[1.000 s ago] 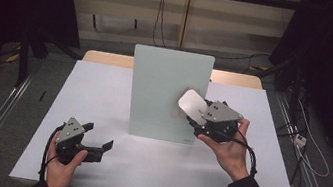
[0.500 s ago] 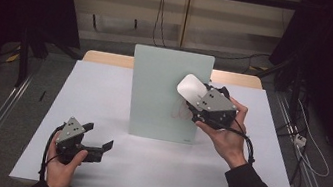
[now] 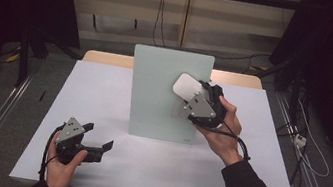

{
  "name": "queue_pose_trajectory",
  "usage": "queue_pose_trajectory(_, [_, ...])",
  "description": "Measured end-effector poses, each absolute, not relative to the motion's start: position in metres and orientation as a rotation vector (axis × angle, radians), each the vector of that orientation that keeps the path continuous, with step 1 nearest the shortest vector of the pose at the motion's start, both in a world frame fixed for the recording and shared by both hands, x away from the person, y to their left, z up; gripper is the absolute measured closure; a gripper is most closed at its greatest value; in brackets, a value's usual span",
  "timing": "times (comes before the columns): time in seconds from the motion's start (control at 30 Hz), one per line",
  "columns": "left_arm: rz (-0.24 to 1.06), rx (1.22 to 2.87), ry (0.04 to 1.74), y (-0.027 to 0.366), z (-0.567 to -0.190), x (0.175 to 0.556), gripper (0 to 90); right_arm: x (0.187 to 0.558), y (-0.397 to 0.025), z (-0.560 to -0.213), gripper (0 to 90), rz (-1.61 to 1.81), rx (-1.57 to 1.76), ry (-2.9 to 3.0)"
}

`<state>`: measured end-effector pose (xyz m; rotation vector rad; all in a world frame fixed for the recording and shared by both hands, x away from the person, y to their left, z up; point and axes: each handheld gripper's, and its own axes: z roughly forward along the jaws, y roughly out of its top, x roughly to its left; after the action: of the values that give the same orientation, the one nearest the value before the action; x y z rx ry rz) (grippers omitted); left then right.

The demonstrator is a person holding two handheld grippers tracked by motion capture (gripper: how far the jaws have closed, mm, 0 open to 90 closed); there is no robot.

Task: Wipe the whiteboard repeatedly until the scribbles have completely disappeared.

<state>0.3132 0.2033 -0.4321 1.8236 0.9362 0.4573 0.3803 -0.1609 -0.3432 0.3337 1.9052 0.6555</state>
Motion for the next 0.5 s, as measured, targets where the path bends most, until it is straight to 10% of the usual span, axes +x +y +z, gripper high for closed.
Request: queue_pose_trajectory(0.5, [0.454, 1.825, 0.933, 0.203, -0.432, 0.313, 6.3, 0.376, -0.156, -0.357, 31.4, 0.616, 0.284, 1.921])
